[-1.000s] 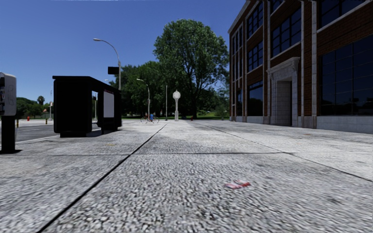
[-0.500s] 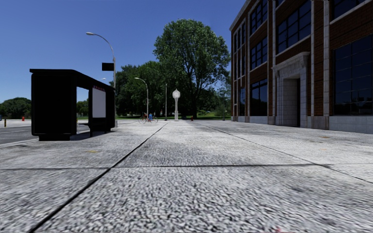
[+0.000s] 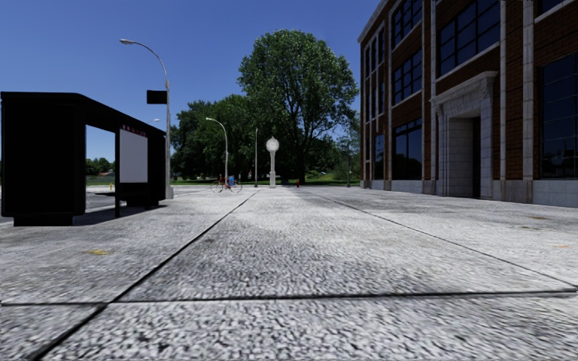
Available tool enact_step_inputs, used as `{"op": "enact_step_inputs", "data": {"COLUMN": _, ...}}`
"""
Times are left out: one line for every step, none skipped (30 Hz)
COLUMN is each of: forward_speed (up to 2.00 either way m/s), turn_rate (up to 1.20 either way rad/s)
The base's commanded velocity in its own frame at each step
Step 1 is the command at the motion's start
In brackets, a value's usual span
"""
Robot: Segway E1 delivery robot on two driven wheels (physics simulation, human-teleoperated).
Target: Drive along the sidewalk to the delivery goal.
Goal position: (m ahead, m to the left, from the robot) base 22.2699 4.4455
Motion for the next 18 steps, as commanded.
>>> {"op": "enact_step_inputs", "data": {"forward_speed": 2.00, "turn_rate": 0.00}}
{"op": "enact_step_inputs", "data": {"forward_speed": 2.00, "turn_rate": 0.00}}
{"op": "enact_step_inputs", "data": {"forward_speed": 2.00, "turn_rate": 0.00}}
{"op": "enact_step_inputs", "data": {"forward_speed": 2.00, "turn_rate": 0.00}}
{"op": "enact_step_inputs", "data": {"forward_speed": 2.00, "turn_rate": 0.00}}
{"op": "enact_step_inputs", "data": {"forward_speed": 2.00, "turn_rate": 0.00}}
{"op": "enact_step_inputs", "data": {"forward_speed": 2.00, "turn_rate": 0.00}}
{"op": "enact_step_inputs", "data": {"forward_speed": 2.00, "turn_rate": 0.00}}
{"op": "enact_step_inputs", "data": {"forward_speed": 2.00, "turn_rate": 0.00}}
{"op": "enact_step_inputs", "data": {"forward_speed": 2.00, "turn_rate": 0.00}}
{"op": "enact_step_inputs", "data": {"forward_speed": 2.00, "turn_rate": 0.00}}
{"op": "enact_step_inputs", "data": {"forward_speed": 2.00, "turn_rate": 0.00}}
{"op": "enact_step_inputs", "data": {"forward_speed": 2.00, "turn_rate": 0.00}}
{"op": "enact_step_inputs", "data": {"forward_speed": 2.00, "turn_rate": 0.00}}
{"op": "enact_step_inputs", "data": {"forward_speed": 2.00, "turn_rate": 0.00}}
{"op": "enact_step_inputs", "data": {"forward_speed": 2.00, "turn_rate": 0.00}}
{"op": "enact_step_inputs", "data": {"forward_speed": 2.00, "turn_rate": 0.00}}
{"op": "enact_step_inputs", "data": {"forward_speed": 2.00, "turn_rate": 0.00}}
